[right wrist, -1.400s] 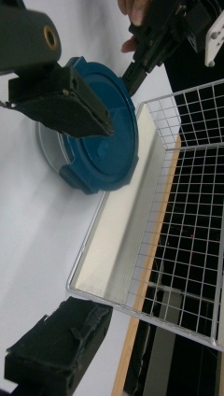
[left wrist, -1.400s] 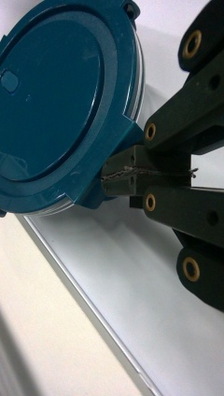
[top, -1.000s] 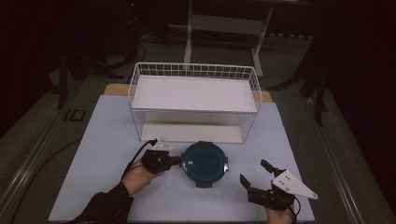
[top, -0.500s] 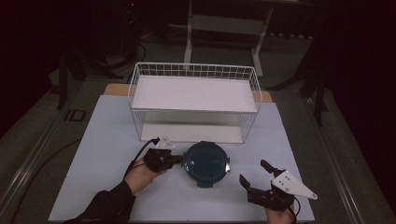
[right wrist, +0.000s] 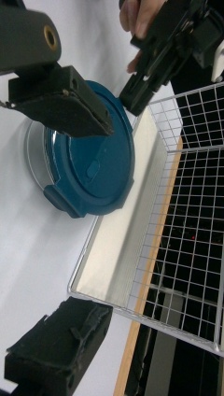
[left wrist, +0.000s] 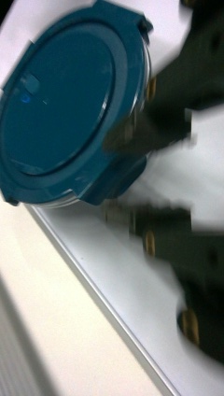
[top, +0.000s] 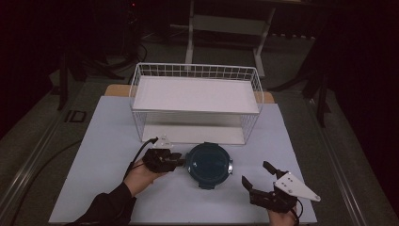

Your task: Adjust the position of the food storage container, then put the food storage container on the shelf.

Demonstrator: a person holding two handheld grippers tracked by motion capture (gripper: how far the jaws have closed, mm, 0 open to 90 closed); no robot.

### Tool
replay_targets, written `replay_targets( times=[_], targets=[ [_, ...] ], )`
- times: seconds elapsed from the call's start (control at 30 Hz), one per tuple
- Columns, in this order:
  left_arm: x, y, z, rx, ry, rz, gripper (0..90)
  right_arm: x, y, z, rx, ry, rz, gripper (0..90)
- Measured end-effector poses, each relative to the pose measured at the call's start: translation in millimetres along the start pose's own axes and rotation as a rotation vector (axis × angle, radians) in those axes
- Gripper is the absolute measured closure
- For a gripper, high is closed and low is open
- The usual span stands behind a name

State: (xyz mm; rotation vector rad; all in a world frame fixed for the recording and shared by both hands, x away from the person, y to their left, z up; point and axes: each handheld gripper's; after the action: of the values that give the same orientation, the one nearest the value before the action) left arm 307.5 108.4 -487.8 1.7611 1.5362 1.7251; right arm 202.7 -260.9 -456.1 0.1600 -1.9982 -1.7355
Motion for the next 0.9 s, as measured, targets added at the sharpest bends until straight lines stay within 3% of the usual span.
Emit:
replay_targets(
  times=[0.1, 0.17, 0.27, 0.33, 0.57, 0.67, 0.9],
  targets=[
    [5.9, 1.3, -1.5, 0.035, -0.025, -0.041, 37.3, -1.2, -0.3, 0.1, 0.01, -0.002, 0.003, 11.9],
    [8.6, 1.9, -2.5, 0.035, -0.046, -0.036, 22.5, -2.8, -0.5, 0.9, 0.024, 0.0, 0.011, 11.9],
    [14.3, 2.1, -5.0, 0.029, -0.066, -0.065, 15.5, -3.9, -1.0, 1.5, 0.025, 0.005, 0.007, 11.8],
    [17.9, 4.3, -6.7, 0.035, -0.098, -0.077, 0.9, -5.8, -0.1, 3.6, 0.033, 0.022, -0.011, 11.7],
    [29.5, 18.7, -15.0, 0.023, -0.099, -0.113, 0.9, -9.1, 3.4, 6.5, 0.041, 0.028, -0.022, 10.7],
    [28.6, 21.9, -9.6, 0.067, -0.146, -0.113, 0.9, -10.8, 6.9, 8.1, 0.034, 0.04, -0.026, 10.8],
    [18.9, 26.3, 0.9, 0.136, -0.173, -0.094, 1.1, -10.5, 18.2, 10.1, 0.051, 0.011, -0.062, 10.8]
  ],
)
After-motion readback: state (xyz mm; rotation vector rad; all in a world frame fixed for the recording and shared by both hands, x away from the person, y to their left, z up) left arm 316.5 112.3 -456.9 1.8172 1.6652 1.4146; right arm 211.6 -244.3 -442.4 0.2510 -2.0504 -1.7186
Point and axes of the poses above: each handheld gripper's, and its own axes: x roughly backward along the jaws, y roughly out of its top, z roughly to its left, and after that the axes turned 10 degrees about -y, right-handed
